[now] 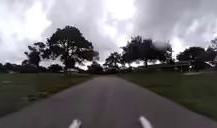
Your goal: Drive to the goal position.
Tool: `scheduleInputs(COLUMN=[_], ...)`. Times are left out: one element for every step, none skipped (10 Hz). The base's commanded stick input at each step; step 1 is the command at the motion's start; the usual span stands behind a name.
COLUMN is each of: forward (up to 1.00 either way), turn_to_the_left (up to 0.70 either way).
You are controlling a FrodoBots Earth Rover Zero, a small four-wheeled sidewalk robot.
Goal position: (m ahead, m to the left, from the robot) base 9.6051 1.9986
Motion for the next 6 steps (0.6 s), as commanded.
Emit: scheduleInputs(forward=[0.7,0.7,0.7,0.7,0.7,0.7], turn_to_the_left=[0.0,0.0,0.0,0.0,0.0,0.0])
